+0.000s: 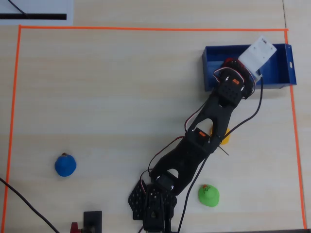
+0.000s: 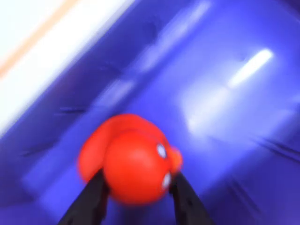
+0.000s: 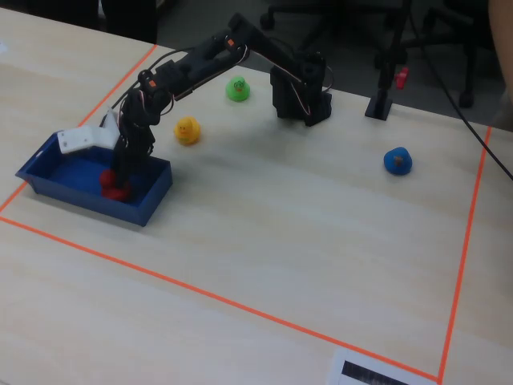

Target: Grasp red duck and put it into box.

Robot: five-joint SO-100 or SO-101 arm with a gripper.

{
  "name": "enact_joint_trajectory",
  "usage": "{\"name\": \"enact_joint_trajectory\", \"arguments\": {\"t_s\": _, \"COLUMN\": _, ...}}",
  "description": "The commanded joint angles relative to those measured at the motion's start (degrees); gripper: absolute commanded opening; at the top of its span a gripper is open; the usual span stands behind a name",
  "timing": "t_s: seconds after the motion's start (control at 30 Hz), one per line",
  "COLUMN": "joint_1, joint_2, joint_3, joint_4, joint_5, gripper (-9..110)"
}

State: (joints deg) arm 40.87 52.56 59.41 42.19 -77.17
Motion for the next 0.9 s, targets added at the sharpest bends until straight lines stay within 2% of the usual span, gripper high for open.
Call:
{"name": "enact_joint_trajectory", "arguments": {"t_s": 0.0, "joint_1": 0.53, "joint_2": 8.88, "joint_3": -4.66, "joint_4": 2.81, "joint_5": 3.43, "gripper": 15}}
{"name": "enact_joint_trajectory", "arguments": {"t_s": 0.23, "joint_1": -2.37, "joint_2": 18.28, "joint_3": -6.68, "joint_4": 11.25, "joint_5": 10.37, "gripper": 14}}
{"name": "enact_joint_trajectory", "arguments": {"t_s": 0.3, "joint_1": -3.08, "joint_2": 20.48, "joint_3": -7.03, "joint_4": 13.89, "joint_5": 12.66, "gripper": 0}}
{"name": "enact_joint_trajectory", "arguments": {"t_s": 0.47, "joint_1": -7.21, "joint_2": 31.38, "joint_3": -1.85, "joint_4": 21.62, "joint_5": 13.36, "gripper": 0}}
{"name": "enact_joint_trajectory", "arguments": {"t_s": 0.6, "joint_1": -16.44, "joint_2": 48.52, "joint_3": 15.12, "joint_4": 24.87, "joint_5": 11.25, "gripper": 0}}
{"name": "enact_joint_trajectory", "arguments": {"t_s": 0.87, "joint_1": -37.27, "joint_2": 98.53, "joint_3": 71.19, "joint_4": 28.56, "joint_5": -2.02, "gripper": 0}}
